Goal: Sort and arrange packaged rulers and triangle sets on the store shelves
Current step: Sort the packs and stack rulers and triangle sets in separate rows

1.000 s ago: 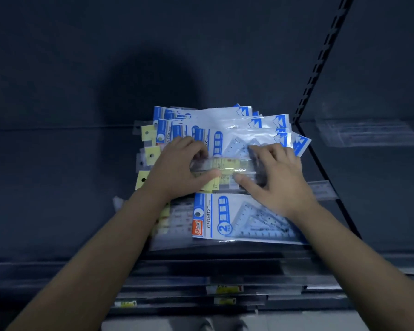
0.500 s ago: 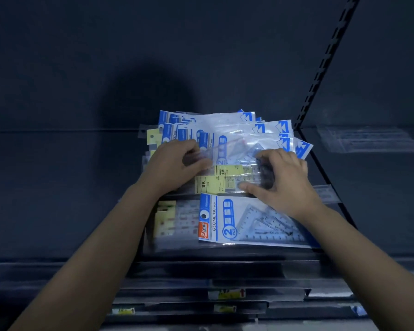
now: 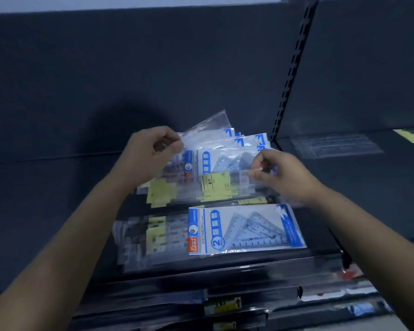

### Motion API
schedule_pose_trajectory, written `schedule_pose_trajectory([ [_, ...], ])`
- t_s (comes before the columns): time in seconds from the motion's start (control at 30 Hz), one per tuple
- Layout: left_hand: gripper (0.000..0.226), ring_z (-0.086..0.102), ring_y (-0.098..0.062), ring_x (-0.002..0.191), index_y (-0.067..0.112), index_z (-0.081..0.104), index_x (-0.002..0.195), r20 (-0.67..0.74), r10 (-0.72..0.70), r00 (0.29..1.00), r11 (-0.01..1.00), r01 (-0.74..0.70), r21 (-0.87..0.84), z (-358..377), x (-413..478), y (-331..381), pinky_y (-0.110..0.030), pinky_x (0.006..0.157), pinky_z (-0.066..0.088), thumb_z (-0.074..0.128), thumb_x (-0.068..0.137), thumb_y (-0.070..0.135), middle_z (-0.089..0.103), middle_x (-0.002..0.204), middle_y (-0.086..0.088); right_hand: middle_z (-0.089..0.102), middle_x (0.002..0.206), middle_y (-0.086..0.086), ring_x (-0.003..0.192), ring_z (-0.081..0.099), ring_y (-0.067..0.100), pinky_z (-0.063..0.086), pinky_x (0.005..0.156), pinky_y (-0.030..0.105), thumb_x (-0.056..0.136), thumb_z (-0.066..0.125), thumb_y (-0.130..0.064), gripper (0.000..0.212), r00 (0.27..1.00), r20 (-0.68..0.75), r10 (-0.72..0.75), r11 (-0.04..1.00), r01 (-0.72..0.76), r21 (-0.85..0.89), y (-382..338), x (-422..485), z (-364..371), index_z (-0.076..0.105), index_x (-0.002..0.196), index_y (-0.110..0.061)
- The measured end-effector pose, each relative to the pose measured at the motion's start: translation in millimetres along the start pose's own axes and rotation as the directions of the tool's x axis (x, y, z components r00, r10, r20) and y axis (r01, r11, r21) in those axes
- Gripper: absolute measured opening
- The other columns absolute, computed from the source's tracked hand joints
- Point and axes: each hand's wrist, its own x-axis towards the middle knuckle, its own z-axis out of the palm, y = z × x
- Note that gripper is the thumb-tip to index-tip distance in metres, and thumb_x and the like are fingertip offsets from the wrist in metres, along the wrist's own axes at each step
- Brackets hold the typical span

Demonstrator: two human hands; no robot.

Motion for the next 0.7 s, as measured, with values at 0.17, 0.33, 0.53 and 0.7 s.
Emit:
schedule_pose_trajectory([
  [0.17, 0.009, 0.06, -0.008, 0.065, 0.015, 0.065, 0.086, 0.056, 0.1, 0.993, 0.992, -0.095, -0.079, 14.6, 26.9, 39.9, -0.02, 0.064, 0.048, 0.059, 0.092, 0.012, 0.07, 0.078, 0.005, 0.064, 0.076, -0.007, 0.069, 0.057, 0.001, 0.045, 0.069, 0.013, 0.087, 0.066, -0.012, 0.013, 0.965, -0.247, 0.087, 0.966, -0.021, 0.257, 13.2, -25.5, -63.7, 0.064, 0.076, -0.02],
  [0.33, 0.018, 0.058, 0.003, 0.065, 0.016, 0.063, 0.091, 0.212, 0.14, 0.967, 0.989, -0.127, -0.075, 73.1, 50.6, 93.1, -0.014, 0.063, 0.047, 0.048, 0.096, 0.008, 0.069, 0.081, 0.008, 0.063, 0.072, -0.003, 0.06, 0.062, 0.01, 0.059, 0.062, 0.026, 0.084, 0.065, -0.01, 0.007, 0.907, -0.337, 0.253, 0.849, -0.041, 0.527, 46.3, -71.5, -131.9, 0.063, 0.078, -0.013],
  [0.53, 0.014, 0.062, 0.004, 0.069, 0.016, 0.065, 0.089, 0.267, 0.066, 0.961, 0.998, -0.065, -0.016, 175.1, 72.2, 151.2, -0.01, 0.066, 0.045, 0.053, 0.095, 0.013, 0.067, 0.076, 0.006, 0.063, 0.07, -0.001, 0.053, 0.063, 0.014, 0.057, 0.055, 0.024, 0.081, 0.067, -0.007, 0.005, 0.893, -0.326, 0.311, 0.826, -0.085, 0.557, 110.3, -121.5, -204.2, 0.065, 0.083, -0.011],
  [0.7, 0.01, 0.062, -0.009, 0.077, 0.02, 0.066, 0.086, 0.32, -0.07, 0.945, 0.997, 0.062, 0.037, 250.6, 83.5, 185.8, -0.024, 0.071, 0.046, 0.059, 0.093, 0.02, 0.069, 0.083, 0.005, 0.064, 0.072, 0.003, 0.051, 0.065, 0.016, 0.057, 0.051, 0.027, 0.086, 0.063, -0.006, 0.006, 0.902, -0.22, 0.372, 0.768, -0.166, 0.618, 177.0, -146.1, -247.0, 0.063, 0.089, -0.011],
])
